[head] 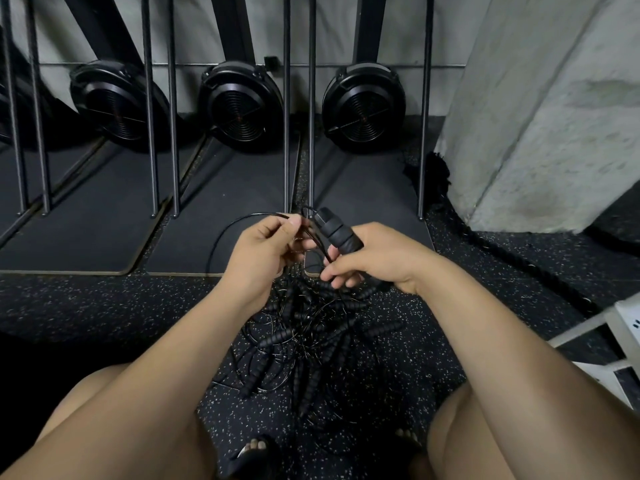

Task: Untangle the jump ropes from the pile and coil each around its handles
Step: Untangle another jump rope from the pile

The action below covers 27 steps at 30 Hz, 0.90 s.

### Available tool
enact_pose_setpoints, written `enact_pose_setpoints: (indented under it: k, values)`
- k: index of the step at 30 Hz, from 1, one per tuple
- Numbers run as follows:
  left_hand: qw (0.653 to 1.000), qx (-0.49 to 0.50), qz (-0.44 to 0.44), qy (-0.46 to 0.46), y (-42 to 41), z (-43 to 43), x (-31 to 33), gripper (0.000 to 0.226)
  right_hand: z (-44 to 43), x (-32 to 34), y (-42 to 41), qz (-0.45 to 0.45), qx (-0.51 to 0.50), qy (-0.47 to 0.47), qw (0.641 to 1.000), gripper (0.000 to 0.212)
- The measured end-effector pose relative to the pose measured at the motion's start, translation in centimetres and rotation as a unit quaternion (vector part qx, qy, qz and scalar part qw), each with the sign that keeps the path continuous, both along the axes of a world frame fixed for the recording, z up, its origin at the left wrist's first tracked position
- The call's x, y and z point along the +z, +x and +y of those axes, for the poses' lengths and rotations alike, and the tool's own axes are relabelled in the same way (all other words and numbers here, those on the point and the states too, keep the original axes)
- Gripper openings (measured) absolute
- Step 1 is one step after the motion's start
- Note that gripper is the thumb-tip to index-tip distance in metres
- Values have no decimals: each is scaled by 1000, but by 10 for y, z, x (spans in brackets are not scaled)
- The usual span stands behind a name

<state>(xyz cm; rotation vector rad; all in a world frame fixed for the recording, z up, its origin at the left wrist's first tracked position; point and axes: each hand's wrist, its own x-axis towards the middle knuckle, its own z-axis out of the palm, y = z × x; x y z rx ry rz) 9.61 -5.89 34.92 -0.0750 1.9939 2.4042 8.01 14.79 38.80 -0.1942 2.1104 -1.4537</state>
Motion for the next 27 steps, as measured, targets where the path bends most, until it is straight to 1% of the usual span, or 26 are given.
enact_pose_setpoints:
  k: [2, 4, 5, 7, 10, 13, 16, 18, 21, 24, 25, 27]
  values:
    - [999, 5, -34, -13, -2, 2, -3, 32, 0, 4, 3, 14, -1, -19, 1000, 29]
    - [996, -13, -85, -32, -4, 7, -8, 48, 0, 7, 6, 34, -18, -42, 998, 32]
    - [993, -23, -111, -33, -4, 10, -10, 51, -1, 9, 6, 43, -31, -57, 997, 31]
    - [987, -67, -134, -58, -1, 18, -14, 44, -1, 11, 5, 55, -60, -96, 992, 25]
    - [965, -174, -100, -169, 6, 28, -24, 31, 2, 11, 1, 55, -99, -153, 982, 16]
    - [939, -215, -50, -263, 9, 33, -39, 23, 5, 12, -3, 71, -133, -199, 968, 20]
    - [908, -220, -14, -357, 6, 33, -51, 13, 9, 13, -7, 90, -174, -258, 946, 17]
    - [892, -198, 11, -406, 3, 32, -55, 15, 12, 13, -10, 89, -204, -295, 929, 13]
    - [890, -171, 29, -421, 1, 30, -53, 20, 16, 12, -15, 65, -238, -331, 911, 17]
    - [894, -166, 34, -414, 0, 29, -47, 21, 19, 10, -20, 42, -260, -314, 912, 29]
    - [897, -159, 42, -411, 1, 29, -44, 24, 20, 8, -20, 39, -266, -287, 919, 32]
    - [900, -130, 75, -410, 1, 28, -35, 27, 21, 4, -20, 38, -271, -204, 940, 33]
